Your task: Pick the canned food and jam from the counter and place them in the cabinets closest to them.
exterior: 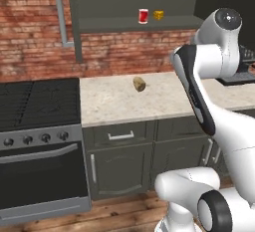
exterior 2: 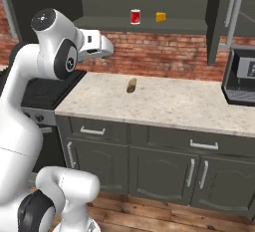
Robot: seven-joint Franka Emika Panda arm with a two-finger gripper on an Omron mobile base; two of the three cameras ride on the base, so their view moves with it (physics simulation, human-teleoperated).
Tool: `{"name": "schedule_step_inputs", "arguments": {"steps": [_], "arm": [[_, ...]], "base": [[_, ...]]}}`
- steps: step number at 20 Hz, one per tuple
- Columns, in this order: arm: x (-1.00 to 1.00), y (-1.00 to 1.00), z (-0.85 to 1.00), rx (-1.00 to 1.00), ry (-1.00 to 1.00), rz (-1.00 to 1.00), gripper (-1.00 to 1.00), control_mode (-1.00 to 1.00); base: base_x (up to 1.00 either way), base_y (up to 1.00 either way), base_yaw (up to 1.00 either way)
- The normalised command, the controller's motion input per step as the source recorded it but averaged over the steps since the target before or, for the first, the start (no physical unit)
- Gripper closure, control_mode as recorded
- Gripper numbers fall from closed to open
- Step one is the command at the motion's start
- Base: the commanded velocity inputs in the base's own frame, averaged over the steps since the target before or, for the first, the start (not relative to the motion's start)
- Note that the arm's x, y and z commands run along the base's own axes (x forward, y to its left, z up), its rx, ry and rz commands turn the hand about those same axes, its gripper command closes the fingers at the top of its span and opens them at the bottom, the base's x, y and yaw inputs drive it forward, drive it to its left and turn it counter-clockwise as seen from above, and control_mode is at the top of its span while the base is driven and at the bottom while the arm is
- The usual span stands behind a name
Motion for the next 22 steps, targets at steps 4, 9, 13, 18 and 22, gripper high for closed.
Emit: {"name": "schedule_step_inputs", "arguments": {"steps": [4,9,13,18,22], "arm": [[0.00,0.00,0.00,0.00,0.00,0.00,-1.00,1.00],[0.00,0.00,0.00,0.00,0.00,0.00,-1.00,1.00],[0.00,0.00,0.00,0.00,0.00,0.00,-1.00,1.00],[0.00,0.00,0.00,0.00,0.00,0.00,-1.00,1.00],[0.00,0.00,0.00,0.00,0.00,0.00,-1.00,1.00]], "base": [[-0.19,0.00,0.00],[0.00,0.00,0.00],[-0.20,0.00,0.00],[-0.41,0.00,0.00],[-0.27,0.00,0.00]]}}
